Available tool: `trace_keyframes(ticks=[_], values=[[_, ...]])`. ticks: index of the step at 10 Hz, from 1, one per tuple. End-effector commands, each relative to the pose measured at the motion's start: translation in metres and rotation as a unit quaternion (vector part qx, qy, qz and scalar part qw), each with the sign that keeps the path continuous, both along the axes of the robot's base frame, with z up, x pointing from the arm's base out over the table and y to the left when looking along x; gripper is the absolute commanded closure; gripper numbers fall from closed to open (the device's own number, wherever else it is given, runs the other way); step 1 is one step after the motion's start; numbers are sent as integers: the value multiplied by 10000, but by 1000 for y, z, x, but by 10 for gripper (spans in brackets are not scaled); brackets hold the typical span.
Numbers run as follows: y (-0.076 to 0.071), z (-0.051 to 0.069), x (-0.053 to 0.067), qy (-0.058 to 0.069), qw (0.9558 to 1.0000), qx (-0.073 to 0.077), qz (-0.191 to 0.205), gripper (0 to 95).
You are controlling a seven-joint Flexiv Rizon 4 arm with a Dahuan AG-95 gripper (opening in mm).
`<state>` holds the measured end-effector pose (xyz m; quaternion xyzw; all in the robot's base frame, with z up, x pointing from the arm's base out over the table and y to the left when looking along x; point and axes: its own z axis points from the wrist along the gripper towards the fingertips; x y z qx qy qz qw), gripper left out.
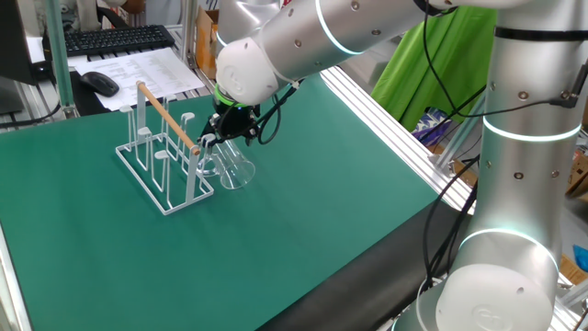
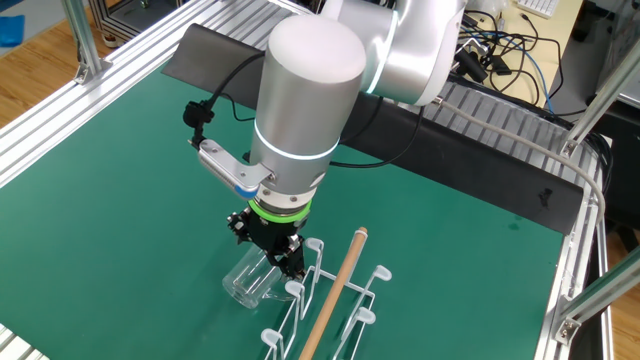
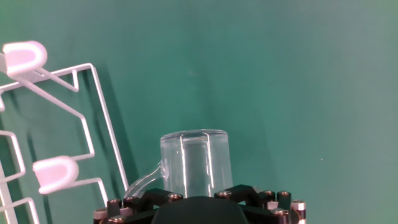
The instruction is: Put the cup on the cup rack
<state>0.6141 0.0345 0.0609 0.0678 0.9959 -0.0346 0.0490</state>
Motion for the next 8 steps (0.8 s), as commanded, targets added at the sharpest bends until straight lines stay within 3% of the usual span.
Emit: trace_keyframes(ticks=[1, 5, 6, 8], values=[[0, 0, -1, -3, 10000, 3, -13, 0], [0, 0, -1, 18, 9998, -15, -173, 0], [0, 0, -1, 253, 9996, -67, -93, 0], [0, 0, -1, 474, 9987, -197, -13, 0]])
